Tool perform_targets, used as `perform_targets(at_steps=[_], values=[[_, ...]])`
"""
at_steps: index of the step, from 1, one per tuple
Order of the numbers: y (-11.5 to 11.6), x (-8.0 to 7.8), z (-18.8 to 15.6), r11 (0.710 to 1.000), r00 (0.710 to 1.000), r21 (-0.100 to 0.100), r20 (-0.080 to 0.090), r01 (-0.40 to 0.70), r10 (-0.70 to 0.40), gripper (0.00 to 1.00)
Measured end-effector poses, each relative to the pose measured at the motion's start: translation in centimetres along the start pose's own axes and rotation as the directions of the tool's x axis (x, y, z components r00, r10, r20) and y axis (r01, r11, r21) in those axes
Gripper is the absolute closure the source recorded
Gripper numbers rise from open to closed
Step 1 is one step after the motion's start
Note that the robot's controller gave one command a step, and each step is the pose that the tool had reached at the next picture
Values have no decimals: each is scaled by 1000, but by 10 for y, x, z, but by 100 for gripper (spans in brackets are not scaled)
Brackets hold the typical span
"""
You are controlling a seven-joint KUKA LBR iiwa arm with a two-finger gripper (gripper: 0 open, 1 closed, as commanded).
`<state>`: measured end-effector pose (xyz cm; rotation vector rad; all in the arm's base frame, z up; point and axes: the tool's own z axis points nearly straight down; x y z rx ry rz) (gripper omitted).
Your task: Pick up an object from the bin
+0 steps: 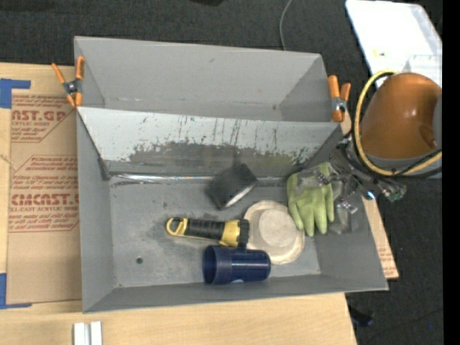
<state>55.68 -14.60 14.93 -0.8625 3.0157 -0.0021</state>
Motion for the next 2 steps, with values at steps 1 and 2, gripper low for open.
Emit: perform_targets(at_steps=[1, 2], values=[[-12, -10, 75, 998, 998, -6, 5, 56, -56, 0], [-6, -16, 93, 948, 948, 5, 24, 318, -318, 100]])
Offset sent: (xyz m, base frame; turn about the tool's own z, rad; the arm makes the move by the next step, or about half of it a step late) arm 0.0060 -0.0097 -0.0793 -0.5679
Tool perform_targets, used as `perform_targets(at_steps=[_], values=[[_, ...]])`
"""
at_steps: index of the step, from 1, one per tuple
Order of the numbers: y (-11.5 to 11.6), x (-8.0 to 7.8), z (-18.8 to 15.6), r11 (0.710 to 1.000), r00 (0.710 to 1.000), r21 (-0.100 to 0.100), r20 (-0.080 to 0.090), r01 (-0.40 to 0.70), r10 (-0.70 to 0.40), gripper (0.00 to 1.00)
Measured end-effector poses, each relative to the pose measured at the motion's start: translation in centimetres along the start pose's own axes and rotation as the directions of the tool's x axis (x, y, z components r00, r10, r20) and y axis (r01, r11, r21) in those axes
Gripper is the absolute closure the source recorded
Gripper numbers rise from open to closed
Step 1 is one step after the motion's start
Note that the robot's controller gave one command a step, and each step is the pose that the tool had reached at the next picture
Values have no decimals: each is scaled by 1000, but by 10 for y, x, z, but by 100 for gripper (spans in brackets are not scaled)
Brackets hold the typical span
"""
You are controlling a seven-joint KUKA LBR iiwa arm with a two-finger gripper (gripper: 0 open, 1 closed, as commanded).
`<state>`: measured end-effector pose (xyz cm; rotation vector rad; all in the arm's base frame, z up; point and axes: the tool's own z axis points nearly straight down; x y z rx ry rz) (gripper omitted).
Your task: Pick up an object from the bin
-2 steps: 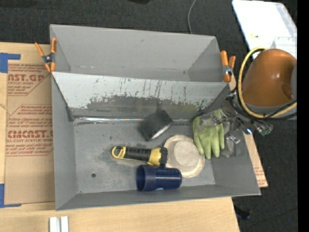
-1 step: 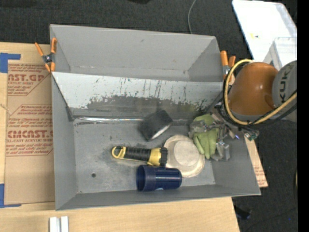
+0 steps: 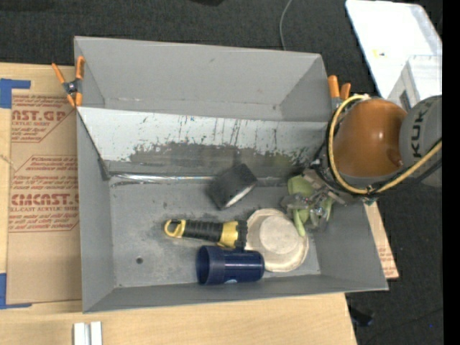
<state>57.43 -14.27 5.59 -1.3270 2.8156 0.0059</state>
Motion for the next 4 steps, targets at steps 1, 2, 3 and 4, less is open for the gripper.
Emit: perform_targets(at_steps=[1, 2, 3, 4], values=[[1, 1, -3, 999, 999, 1, 0, 53, -53, 100], [3, 3, -19, 997, 997, -7, -9, 80, -80, 100], [1, 4, -52, 998, 998, -3, -10, 64, -64, 100], [0, 3, -72, 998, 998, 0, -8, 64, -64, 100]])
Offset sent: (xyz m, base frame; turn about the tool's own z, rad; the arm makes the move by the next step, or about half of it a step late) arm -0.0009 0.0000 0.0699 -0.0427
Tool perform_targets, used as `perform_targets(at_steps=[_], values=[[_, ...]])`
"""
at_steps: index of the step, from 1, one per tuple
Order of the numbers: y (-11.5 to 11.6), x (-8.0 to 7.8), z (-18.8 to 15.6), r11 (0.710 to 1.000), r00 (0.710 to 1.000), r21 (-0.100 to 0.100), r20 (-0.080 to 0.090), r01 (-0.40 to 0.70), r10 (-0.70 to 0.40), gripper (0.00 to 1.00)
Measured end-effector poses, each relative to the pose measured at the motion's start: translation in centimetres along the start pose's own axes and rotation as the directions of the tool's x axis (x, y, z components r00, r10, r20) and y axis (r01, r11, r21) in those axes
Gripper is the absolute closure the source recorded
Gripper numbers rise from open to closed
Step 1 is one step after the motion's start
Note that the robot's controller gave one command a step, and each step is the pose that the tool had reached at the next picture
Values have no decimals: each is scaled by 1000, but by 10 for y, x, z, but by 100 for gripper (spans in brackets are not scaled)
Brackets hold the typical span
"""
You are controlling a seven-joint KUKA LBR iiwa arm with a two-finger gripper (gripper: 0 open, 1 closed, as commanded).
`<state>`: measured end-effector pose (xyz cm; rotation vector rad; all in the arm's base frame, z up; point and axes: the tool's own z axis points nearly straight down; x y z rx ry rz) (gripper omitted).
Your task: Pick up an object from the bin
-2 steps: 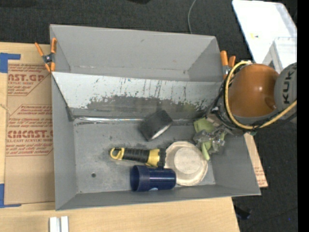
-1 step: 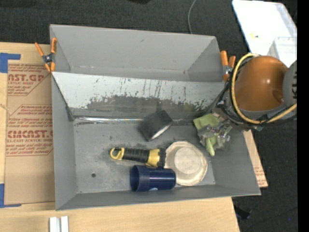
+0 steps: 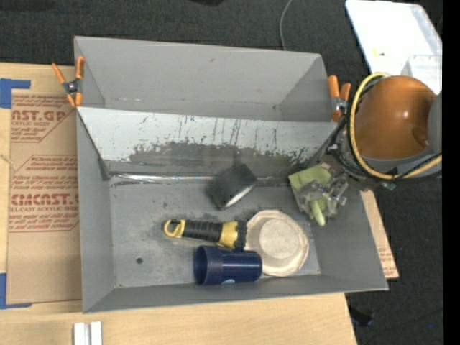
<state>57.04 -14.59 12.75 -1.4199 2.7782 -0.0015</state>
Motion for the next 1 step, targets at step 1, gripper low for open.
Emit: perform_targets(at_steps=[1], values=[[3, -1, -27, 1000, 1000, -11, -3, 0, 0, 100]])
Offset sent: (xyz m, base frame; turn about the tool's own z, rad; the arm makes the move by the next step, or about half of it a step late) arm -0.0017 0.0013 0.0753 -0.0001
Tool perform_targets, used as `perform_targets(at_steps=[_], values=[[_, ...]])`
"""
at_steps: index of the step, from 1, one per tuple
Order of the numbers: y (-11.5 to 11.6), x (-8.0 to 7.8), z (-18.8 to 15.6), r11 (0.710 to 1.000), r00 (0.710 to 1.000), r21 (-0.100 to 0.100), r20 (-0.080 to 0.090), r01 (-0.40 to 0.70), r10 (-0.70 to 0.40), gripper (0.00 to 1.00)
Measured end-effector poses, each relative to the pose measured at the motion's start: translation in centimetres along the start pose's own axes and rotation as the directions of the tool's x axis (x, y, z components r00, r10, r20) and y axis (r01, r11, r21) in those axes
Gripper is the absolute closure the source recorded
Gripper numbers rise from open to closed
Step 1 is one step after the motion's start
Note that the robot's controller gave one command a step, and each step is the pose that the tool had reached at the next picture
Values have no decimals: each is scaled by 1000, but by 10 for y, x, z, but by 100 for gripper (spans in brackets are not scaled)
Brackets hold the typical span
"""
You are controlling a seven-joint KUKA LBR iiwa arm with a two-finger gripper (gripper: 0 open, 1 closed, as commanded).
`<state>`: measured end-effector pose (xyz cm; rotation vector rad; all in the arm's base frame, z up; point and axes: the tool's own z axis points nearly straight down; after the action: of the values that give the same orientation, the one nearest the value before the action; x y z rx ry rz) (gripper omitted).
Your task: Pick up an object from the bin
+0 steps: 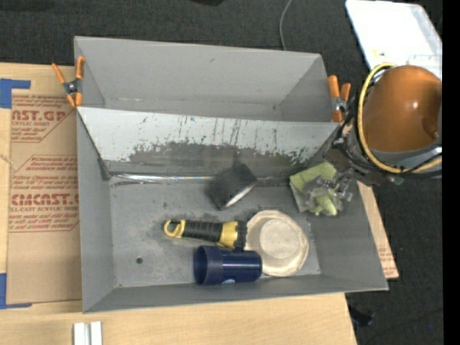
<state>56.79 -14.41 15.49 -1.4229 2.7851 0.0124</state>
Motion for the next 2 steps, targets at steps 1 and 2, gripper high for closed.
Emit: perform_targets(at_steps=[1, 2], values=[[-1, -2, -41, 1000, 1000, 5, 3, 0, 0, 100], [-2, -3, -60, 1000, 1000, 9, 5, 0, 0, 100]])
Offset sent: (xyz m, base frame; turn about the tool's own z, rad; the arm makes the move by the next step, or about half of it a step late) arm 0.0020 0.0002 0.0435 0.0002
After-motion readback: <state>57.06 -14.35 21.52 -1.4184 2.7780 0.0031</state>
